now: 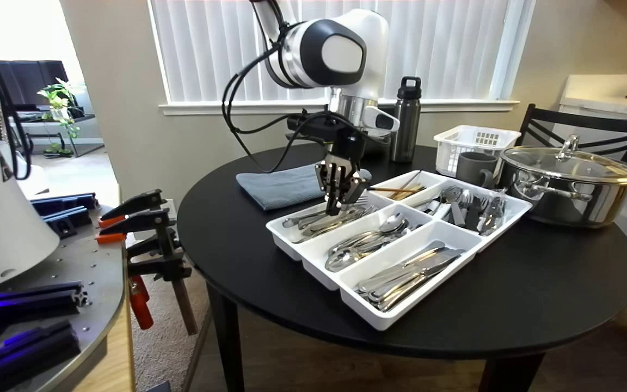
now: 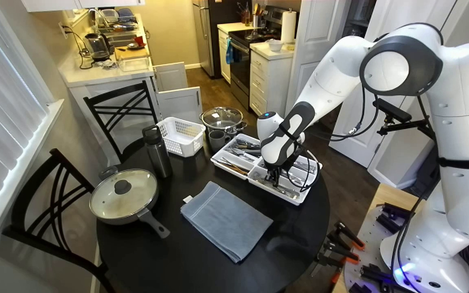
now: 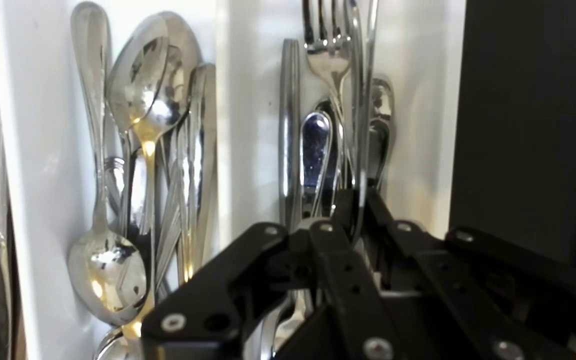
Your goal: Place one fork, spoon and knife from the cutlery holder on the blue towel.
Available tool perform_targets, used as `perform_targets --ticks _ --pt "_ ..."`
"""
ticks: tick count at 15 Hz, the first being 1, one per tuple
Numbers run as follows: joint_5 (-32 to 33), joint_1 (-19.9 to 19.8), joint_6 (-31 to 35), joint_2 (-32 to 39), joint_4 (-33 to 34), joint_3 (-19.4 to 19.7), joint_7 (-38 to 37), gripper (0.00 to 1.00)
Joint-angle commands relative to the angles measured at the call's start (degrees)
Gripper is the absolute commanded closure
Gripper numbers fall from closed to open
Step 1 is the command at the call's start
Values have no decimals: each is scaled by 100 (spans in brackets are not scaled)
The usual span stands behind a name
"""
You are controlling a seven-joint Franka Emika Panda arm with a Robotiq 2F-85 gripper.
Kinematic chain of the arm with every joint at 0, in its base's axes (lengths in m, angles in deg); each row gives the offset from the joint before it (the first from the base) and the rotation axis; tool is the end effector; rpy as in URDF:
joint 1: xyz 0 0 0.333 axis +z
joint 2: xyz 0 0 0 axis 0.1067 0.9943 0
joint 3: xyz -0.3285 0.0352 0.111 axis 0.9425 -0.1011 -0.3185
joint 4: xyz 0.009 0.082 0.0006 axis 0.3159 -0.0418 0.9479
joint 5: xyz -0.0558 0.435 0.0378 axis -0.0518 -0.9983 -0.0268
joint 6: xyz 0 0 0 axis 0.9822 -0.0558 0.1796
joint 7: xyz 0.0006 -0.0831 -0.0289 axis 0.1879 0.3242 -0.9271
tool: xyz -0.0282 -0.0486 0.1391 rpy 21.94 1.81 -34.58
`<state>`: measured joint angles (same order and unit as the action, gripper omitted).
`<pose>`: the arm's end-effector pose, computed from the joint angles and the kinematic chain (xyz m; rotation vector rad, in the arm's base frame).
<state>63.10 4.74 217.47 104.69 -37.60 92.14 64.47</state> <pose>0.5562 -0.0422 0.0471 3.0999 0.1617 -0.3294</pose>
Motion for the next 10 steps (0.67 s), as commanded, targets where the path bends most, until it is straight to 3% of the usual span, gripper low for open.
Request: perform_targets --ticks 1,6,7,8,10 --pt "199 53 -50 246 194 41 -179 98" --pt "154 15 82 479 386 -17 -124 98" --pt "162 23 70 483 408 -11 -131 66" --pt "192 39 131 498 410 2 -130 96" --pt "190 32 155 555 433 -18 -99 98"
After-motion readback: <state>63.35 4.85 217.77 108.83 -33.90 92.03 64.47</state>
